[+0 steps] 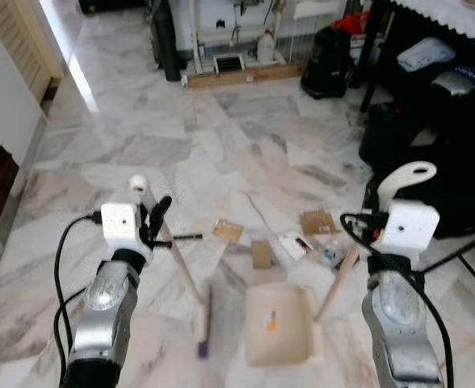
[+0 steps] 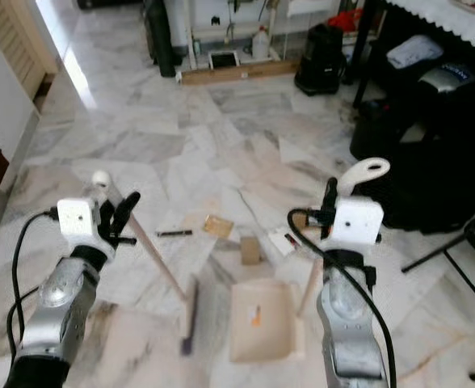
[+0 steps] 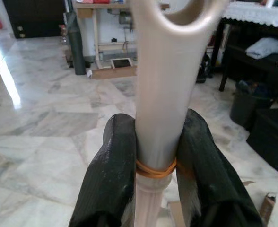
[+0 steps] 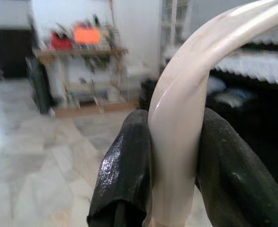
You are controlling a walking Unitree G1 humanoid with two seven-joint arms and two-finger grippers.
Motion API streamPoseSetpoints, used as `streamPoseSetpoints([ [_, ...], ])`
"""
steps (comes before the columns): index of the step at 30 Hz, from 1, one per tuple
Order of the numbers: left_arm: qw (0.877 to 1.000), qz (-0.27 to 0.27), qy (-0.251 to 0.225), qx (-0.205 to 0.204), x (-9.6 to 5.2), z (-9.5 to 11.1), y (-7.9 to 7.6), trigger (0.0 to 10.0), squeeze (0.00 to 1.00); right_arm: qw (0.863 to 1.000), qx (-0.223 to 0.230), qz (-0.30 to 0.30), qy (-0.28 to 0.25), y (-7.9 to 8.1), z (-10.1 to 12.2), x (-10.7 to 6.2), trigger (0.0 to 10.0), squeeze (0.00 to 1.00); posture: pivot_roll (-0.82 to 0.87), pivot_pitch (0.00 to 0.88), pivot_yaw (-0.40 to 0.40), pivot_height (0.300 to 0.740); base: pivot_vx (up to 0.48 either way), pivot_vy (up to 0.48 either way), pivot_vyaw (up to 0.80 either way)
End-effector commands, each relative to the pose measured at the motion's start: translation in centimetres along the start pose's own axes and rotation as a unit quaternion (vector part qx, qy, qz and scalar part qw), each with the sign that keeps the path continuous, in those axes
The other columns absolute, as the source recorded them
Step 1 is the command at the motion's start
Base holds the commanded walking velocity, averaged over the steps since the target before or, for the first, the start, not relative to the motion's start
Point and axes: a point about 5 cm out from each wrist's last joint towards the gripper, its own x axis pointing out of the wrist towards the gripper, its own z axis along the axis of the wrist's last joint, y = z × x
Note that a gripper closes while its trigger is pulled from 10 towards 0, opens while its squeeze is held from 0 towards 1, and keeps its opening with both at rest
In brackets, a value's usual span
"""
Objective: Sweep floor
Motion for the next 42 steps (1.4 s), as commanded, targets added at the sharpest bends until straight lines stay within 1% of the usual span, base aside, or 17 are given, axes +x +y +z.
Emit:
streamPoseSetpoints([
  [1, 1.0, 0.007, -0.025, 0.005, 0.0, 1.0, 0.6, 10.0, 0.0, 1.0, -0.011, 0.002, -0.018, -0.2, 0.4, 0.1, 10.0, 0.0, -0.04, 0.069, 0.025, 0.74, 0.251, 0.0, 0.0],
  [4, 1.0, 0.007, -0.026, 0.005, 0.0, 1.1, 0.6, 10.0, 0.0, 0.999, -0.024, 0.014, -0.018, -0.4, 0.0, -0.2, 10.0, 0.0, -0.05, 0.071, 0.025, 0.74, 0.245, 0.0, 0.0],
  [6, 1.0, 0.006, -0.026, 0.005, -0.1, 1.1, 0.6, 10.0, 0.0, 0.997, -0.064, 0.037, -0.024, -1.1, -0.6, -0.7, 10.0, 0.0, -0.05, 0.078, 0.033, 0.74, 0.246, 0.0, 0.0],
  [8, 1.0, 0.006, -0.026, 0.005, -0.1, 1.1, 0.6, 10.0, 0.0, 0.997, -0.061, 0.033, -0.02, -1.7, -1.0, -0.8, 10.0, 0.0, -0.05, 0.078, 0.033, 0.74, 0.244, 0.0, 0.0],
  [9, 1.0, 0.005, -0.026, 0.006, 0.0, 1.1, 0.6, 10.0, 0.0, 0.996, -0.071, 0.039, -0.021, -2.4, -1.4, -1.1, 10.0, 0.0, -0.06, 0.082, 0.041, 0.74, 0.24, 0.0, 0.0],
  [11, 1.0, 0.004, -0.025, 0.006, 0.1, 1.1, 0.6, 10.0, 0.0, 0.995, -0.084, 0.05, -0.019, -3.0, -2.0, -1.3, 10.0, 0.0, -0.06, 0.083, 0.046, 0.74, 0.246, 0.0, 0.0],
  [16, 1.0, 0.0, -0.025, 0.005, 0.3, 1.1, 0.4, 10.0, 0.0, 0.995, -0.096, 0.04, -0.011, -3.8, -2.8, -1.4, 10.0, 0.0, -0.06, 0.085, 0.05, 0.74, 0.244, 0.0, 0.0],
  [18, 1.0, -0.001, -0.026, 0.005, 0.3, 1.2, 0.4, 10.0, 0.0, 0.995, -0.093, 0.031, -0.016, -3.8, -2.6, -1.2, 10.0, 0.0, -0.05, 0.086, 0.05, 0.74, 0.244, 0.0, 0.0],
  [22, 1.0, 0.0, -0.027, 0.006, 0.3, 1.3, 0.4, 10.0, 0.0, 0.998, -0.047, -0.002, -0.036, -2.9, -1.1, -0.4, 10.0, 0.0, -0.05, 0.086, 0.049, 0.74, 0.243, 0.0, 0.0],
  [23, 1.0, 0.0, -0.027, 0.006, 0.3, 1.2, 0.4, 10.0, 0.0, 0.998, -0.038, 0.001, -0.041, -2.3, -0.8, -0.3, 10.0, 0.0, -0.05, 0.085, 0.048, 0.74, 0.24, 0.0, 0.0],
  [24, 1.0, 0.0, -0.027, 0.006, 0.3, 1.2, 0.4, 10.0, 0.0, 0.999, -0.024, 0.005, -0.045, -1.4, -0.8, -0.2, 10.0, 0.0, -0.05, 0.085, 0.047, 0.74, 0.0, 0.0, 0.0],
  [29, 1.0, 0.004, -0.026, 0.003, 0.2, 1.0, 0.5, 10.0, 0.0, 0.999, -0.005, -0.002, -0.036, -0.5, -1.6, -0.2, 10.0, 0.0, -0.05, 0.084, 0.041, 0.74, 0.0, 0.0, 0.0],
  [34, 1.0, 0.011, -0.02, 0.0, -0.2, 0.5, 0.6, 10.0, 0.0, 1.0, -0.005, -0.002, -0.026, -0.2, -2.3, -0.4, 10.0, 0.0, -0.05, 0.083, 0.036, 0.74, 0.0, 0.0, 0.0],
  [38, 1.0, 0.013, -0.017, -0.002, -0.4, 0.3, 0.7, 10.0, 0.0, 1.0, -0.008, -0.002, -0.022, -0.4, -2.6, -0.5, 10.0, 0.0, -0.05, 0.082, 0.035, 0.74, 0.0, 0.0, 0.0],
  [42, 1.0, 0.012, -0.017, -0.002, -0.3, 0.4, 0.7, 10.0, 0.0, 0.999, -0.023, 0.008, -0.021, -0.7, -3.2, -0.7, 10.0, 0.0, -0.04, 0.081, 0.047, 0.74, 0.0, 0.0, 0.0],
])
